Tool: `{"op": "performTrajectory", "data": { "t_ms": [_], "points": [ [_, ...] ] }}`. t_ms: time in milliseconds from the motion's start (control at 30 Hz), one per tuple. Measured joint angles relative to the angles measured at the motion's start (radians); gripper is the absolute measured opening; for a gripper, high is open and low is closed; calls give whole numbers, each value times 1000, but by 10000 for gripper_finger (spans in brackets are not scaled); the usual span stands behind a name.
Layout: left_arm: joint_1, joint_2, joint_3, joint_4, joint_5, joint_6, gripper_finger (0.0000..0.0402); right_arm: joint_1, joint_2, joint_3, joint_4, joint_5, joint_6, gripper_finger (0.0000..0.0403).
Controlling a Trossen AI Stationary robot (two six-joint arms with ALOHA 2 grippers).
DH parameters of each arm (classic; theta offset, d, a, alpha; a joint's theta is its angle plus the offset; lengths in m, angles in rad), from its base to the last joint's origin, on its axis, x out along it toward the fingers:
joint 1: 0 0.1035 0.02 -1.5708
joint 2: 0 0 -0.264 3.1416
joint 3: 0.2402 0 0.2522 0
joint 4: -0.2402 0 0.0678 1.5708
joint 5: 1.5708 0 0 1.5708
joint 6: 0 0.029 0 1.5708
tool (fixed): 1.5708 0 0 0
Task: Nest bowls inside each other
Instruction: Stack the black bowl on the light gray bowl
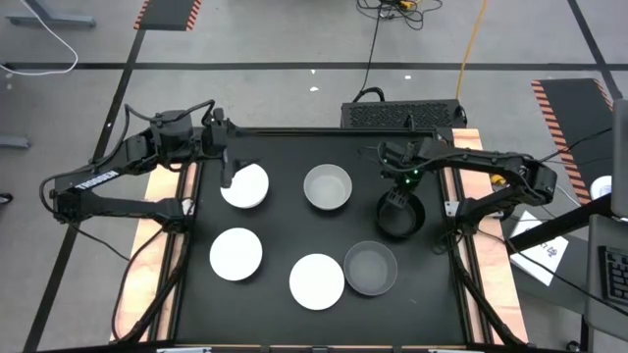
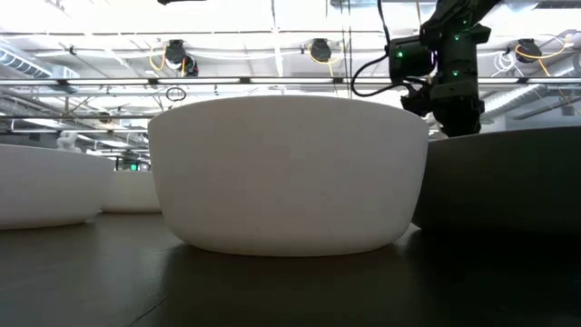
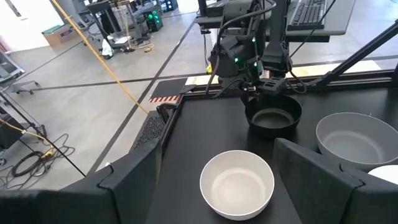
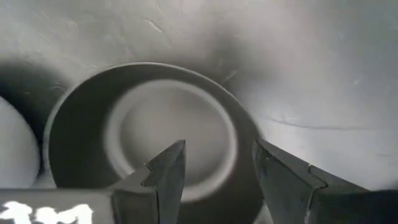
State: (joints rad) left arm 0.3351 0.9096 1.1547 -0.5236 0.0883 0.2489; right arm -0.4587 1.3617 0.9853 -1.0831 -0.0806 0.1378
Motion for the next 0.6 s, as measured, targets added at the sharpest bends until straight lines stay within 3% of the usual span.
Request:
{"op": "performTrajectory", "data": {
  "t_ms": [167,600],
  "points": [
    [0,0,0,0,0,0,315,0,0,2,-48,85,-4,178],
    [0,0,0,-7,0,0,315,0,0,-25,-46,77,-52,178]
  ]
}}
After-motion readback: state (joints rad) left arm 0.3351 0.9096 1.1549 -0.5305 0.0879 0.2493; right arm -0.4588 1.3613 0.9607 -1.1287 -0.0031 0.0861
